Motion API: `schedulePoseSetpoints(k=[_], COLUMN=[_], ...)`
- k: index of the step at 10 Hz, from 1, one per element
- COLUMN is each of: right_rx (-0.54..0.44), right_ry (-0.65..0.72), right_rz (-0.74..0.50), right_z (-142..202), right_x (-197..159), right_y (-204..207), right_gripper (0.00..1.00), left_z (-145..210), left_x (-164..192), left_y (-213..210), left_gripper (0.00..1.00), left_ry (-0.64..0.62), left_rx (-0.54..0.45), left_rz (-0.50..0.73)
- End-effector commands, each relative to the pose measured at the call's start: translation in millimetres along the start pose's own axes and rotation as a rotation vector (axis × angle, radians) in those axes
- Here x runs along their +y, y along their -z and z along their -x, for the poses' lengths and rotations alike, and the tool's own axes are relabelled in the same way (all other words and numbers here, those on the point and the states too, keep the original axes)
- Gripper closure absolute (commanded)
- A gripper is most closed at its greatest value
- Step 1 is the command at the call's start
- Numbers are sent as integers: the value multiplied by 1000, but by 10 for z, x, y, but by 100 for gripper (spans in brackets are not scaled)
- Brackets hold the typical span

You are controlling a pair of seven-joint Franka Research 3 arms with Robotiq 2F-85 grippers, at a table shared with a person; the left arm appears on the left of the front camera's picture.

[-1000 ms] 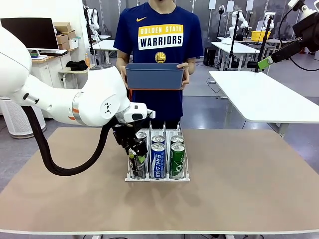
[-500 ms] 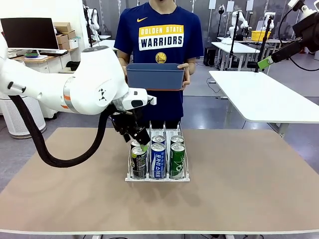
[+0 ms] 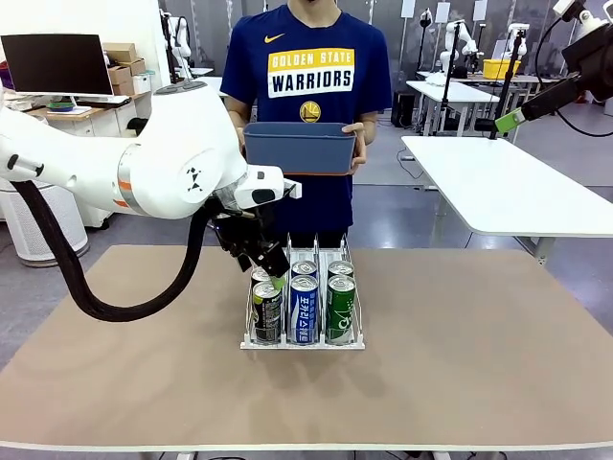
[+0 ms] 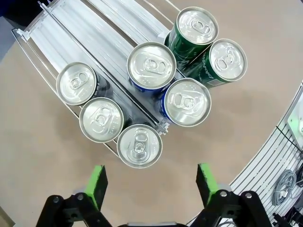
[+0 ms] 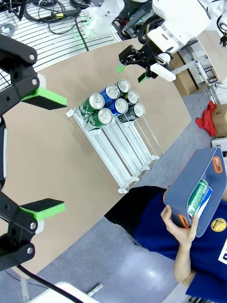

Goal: Fill the beverage cans into the dispenser.
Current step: Pick up the Ionic drink handed by the human.

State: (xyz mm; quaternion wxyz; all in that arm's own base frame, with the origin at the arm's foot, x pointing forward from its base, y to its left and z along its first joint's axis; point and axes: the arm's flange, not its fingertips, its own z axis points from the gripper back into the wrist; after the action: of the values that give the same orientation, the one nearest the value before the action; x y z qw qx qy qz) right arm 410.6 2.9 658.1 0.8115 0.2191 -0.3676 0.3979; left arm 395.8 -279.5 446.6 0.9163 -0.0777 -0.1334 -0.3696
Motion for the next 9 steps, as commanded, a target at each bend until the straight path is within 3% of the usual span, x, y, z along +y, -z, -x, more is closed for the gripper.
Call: schedulePoseSetpoints(k=[1,3,5,6,9], right_rx=[-17,-17,-17,-17,-17], right_ry=[-16,-16,-16,-16,-16], right_rz=[-28,-28,-28,-28,-28], right_z=[14,14,14,14,14], right_x=[-17,-17,-17,-17,-17], right_y=[20,20,20,20,20], right_gripper=[0,0,0,0,0], left_z=[-3,131,355,596,864], left_x=[-7,148,509,390,914], left_y=[-30,-546,-903,-780,-1620], left_gripper=[0,0,0,0,0], left_ry=[2,41,82,75,176], left_rx=[-5,26,34,41,-85], left_rz=[-2,123,48,91,-53])
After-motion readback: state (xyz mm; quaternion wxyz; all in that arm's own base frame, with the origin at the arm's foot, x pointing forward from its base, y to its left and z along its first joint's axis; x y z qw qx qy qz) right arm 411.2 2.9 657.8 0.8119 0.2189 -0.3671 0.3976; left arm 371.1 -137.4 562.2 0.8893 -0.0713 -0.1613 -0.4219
